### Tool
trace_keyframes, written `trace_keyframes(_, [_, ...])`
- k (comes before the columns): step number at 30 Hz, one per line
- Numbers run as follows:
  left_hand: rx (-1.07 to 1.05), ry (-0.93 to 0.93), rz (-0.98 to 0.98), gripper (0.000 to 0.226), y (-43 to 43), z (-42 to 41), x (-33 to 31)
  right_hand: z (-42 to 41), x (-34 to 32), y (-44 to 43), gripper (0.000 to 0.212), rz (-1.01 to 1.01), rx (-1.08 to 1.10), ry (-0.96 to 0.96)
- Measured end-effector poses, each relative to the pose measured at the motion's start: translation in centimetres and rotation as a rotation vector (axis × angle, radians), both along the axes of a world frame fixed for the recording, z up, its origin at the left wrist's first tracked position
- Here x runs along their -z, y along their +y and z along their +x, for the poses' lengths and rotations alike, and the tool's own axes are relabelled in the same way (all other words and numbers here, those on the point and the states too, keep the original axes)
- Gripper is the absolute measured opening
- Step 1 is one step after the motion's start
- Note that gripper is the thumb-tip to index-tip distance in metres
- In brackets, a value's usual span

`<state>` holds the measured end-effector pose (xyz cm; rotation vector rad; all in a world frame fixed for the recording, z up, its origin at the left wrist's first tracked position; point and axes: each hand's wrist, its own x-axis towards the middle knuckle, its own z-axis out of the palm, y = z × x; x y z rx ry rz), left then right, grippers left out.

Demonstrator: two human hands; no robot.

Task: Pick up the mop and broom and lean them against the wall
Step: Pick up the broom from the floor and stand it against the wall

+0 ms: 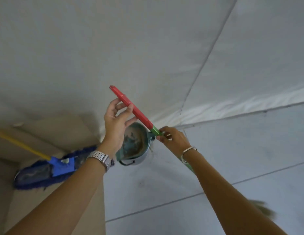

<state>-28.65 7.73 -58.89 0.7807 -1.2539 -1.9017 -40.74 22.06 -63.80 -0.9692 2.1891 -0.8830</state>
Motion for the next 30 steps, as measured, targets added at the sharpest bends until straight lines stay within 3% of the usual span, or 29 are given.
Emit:
trace_keyframes(4, [0.113, -0.02, -0.144, 0.029, 0.8, -1.3, -8.1, -0.3, -7.6, 1.2, 0.013, -0.077, 0.072, -0.183])
trace_keyframes(11, [0.243, 0.019, -0.27, 0.022, 3.2, -3.0, -20.8, 0.2, -18.9, 3.7, 0.014, -0.209, 0.155, -0.196])
trace_keyframes(18, [0.299, 0.083, -0.465, 0.025, 6.7, -2.2, -34.6, 3.2, -29.6, 5.3, 0.015, -0.463, 0.277, -0.231])
trace_keyframes(30, [0.377, 0.014, -0.752, 0.026, 6.1, 9.6, -54.1, 13.6, -45.8, 2.5, 0.021, -0.686, 0.142, -0.202])
